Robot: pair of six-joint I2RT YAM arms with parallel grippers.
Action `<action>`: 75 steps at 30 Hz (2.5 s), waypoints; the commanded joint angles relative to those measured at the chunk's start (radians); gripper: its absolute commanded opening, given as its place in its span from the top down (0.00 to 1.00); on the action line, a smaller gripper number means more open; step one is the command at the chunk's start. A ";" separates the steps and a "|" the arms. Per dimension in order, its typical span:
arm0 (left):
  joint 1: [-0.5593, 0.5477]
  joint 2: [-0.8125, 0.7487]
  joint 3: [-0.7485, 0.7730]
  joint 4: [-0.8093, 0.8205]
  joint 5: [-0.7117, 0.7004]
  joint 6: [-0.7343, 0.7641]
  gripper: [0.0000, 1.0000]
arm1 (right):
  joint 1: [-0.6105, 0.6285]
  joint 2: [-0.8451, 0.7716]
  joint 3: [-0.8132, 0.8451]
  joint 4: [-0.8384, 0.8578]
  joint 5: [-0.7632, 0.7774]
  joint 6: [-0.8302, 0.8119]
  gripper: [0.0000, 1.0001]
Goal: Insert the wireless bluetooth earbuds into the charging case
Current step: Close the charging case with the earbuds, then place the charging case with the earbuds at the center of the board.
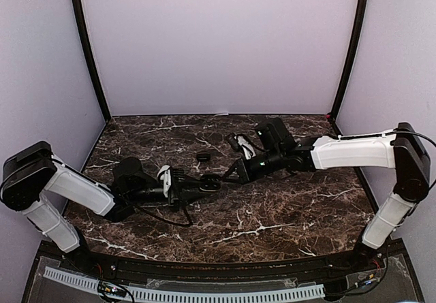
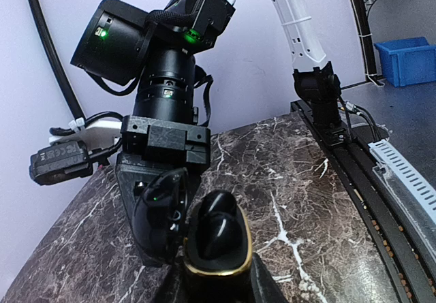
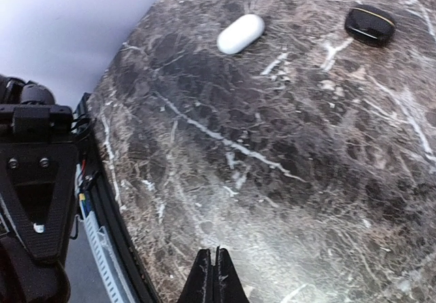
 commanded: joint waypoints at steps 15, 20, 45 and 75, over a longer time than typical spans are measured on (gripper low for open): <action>0.022 0.005 0.031 -0.108 -0.099 -0.263 0.93 | -0.005 -0.311 -0.233 0.461 -0.347 -0.069 1.00; 0.034 0.002 0.053 -0.176 -0.176 -0.377 0.91 | -0.008 -0.356 -0.251 0.387 -0.045 -0.106 0.95; 0.112 0.471 0.661 -0.772 -0.082 -0.865 0.88 | -0.163 -0.380 -0.357 0.103 0.656 0.099 1.00; 0.147 0.198 0.596 -1.121 -0.396 -0.772 0.04 | -0.174 -0.419 -0.328 0.162 0.707 -0.051 0.87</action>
